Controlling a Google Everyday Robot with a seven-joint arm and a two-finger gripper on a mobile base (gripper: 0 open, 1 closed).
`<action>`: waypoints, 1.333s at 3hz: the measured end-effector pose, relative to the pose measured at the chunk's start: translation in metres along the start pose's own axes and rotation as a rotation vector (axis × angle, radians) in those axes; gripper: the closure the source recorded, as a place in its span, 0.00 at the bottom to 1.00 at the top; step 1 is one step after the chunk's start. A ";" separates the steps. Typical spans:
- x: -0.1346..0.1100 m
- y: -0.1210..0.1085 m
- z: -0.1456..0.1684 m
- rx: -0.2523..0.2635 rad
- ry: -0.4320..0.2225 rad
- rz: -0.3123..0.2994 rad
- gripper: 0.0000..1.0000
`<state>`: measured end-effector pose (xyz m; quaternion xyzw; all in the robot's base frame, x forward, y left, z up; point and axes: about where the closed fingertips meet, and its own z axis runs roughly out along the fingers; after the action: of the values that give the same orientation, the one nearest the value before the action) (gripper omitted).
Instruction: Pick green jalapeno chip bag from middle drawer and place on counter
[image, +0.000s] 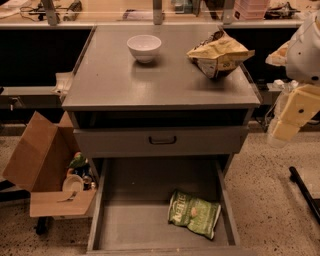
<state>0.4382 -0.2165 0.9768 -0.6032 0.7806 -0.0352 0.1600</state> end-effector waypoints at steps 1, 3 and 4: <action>0.000 0.000 0.000 0.000 0.000 0.000 0.00; -0.007 0.041 0.095 -0.080 -0.036 -0.056 0.00; -0.010 0.084 0.180 -0.181 -0.071 -0.066 0.00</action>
Offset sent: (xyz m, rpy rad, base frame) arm -0.0123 0.0339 -0.1482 0.0094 0.1124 0.1159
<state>0.4148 -0.1596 0.7881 -0.6413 0.7542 0.0516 0.1311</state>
